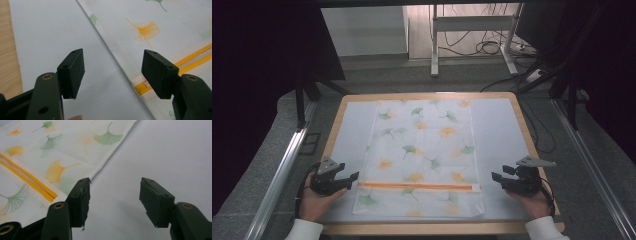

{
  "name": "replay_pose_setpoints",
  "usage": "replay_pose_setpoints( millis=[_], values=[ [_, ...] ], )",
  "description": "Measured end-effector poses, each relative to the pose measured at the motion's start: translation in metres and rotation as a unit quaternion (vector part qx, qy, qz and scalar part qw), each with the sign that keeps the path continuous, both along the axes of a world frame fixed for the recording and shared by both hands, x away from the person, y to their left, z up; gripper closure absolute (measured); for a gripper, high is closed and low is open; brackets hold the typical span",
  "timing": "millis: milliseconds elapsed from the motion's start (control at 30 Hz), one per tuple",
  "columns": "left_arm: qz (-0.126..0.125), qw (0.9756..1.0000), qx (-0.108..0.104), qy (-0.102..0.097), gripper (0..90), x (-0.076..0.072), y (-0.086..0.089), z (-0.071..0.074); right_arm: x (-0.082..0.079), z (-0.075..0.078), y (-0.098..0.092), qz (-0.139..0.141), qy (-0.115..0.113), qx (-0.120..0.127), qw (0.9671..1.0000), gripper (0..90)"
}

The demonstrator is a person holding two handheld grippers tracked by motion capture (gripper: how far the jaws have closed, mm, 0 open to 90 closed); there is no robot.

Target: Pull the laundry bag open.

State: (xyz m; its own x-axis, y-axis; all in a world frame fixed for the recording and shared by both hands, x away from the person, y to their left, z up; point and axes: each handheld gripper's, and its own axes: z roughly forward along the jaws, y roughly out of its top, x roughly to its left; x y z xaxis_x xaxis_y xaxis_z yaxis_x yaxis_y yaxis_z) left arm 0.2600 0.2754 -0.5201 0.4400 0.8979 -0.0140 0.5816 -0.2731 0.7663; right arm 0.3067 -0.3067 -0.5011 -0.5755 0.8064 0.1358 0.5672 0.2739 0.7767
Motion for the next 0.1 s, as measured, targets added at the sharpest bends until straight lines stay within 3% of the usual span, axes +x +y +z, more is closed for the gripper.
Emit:
replay_pose_setpoints(
  millis=[100],
  values=[
    [-0.006,0.9999,0.003,-0.008,33.4,-0.0004,-0.0014,-0.0006,0.0001,-0.0001,0.0018,0.008,-0.002,-0.002,1.0,39.8]
  ],
)
